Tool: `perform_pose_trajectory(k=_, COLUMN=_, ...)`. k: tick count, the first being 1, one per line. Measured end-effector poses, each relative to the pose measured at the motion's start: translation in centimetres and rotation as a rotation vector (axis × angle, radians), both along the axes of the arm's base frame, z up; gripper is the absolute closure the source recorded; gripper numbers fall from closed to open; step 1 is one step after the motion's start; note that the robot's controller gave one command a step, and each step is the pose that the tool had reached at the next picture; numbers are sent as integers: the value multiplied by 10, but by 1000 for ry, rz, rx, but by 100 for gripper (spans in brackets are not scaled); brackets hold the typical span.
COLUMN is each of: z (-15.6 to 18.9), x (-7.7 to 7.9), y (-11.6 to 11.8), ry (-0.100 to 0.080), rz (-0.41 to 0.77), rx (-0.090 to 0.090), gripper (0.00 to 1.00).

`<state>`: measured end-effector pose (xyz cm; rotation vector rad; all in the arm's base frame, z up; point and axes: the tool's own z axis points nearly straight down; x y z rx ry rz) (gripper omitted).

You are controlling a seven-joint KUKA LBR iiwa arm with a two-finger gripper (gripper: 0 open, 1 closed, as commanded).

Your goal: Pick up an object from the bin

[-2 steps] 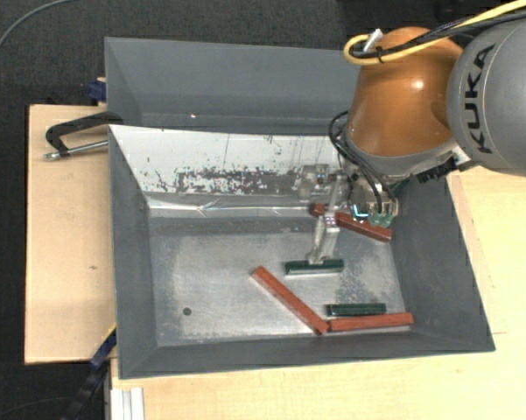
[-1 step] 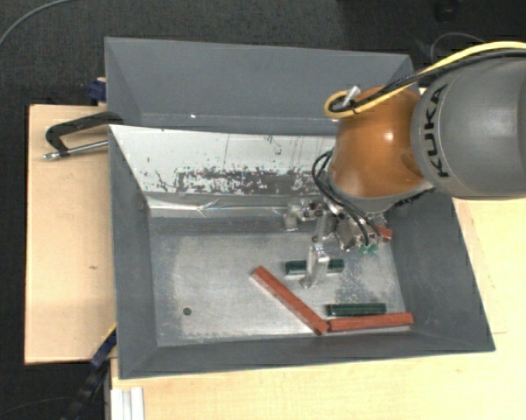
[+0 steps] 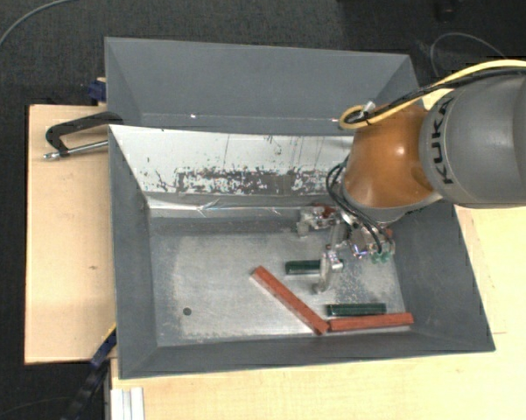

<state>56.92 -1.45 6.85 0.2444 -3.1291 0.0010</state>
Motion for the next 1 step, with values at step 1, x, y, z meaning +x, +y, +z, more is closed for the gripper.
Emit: perform_pose_trajectory(k=1, z=2, x=1, y=2, ry=-4, rz=2, rx=2, gripper=100)
